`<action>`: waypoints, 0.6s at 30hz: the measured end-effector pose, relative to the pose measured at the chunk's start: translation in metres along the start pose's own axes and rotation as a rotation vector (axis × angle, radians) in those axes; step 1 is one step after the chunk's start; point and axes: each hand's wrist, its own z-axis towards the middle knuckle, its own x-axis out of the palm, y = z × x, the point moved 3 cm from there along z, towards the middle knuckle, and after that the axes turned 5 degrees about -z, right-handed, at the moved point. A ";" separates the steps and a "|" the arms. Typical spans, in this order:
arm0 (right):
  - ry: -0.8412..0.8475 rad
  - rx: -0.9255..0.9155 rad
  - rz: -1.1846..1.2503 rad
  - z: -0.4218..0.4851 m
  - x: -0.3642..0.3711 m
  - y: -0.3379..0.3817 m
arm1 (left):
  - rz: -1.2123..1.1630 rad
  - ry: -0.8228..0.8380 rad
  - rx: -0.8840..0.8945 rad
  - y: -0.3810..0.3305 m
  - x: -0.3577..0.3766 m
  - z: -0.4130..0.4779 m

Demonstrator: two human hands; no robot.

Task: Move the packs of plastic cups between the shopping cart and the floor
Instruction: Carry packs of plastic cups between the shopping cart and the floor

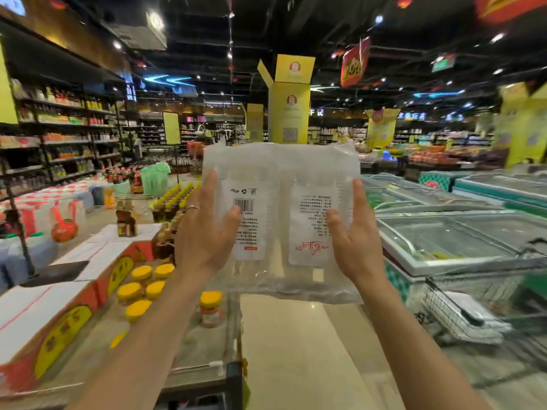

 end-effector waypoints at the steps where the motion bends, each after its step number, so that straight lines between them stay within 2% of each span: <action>1: -0.019 0.008 -0.015 0.003 -0.016 -0.015 | -0.029 0.016 0.013 -0.012 0.019 -0.001; 18: -0.343 0.280 -0.433 0.025 -0.248 -0.254 | -0.401 0.356 0.253 -0.226 0.350 -0.036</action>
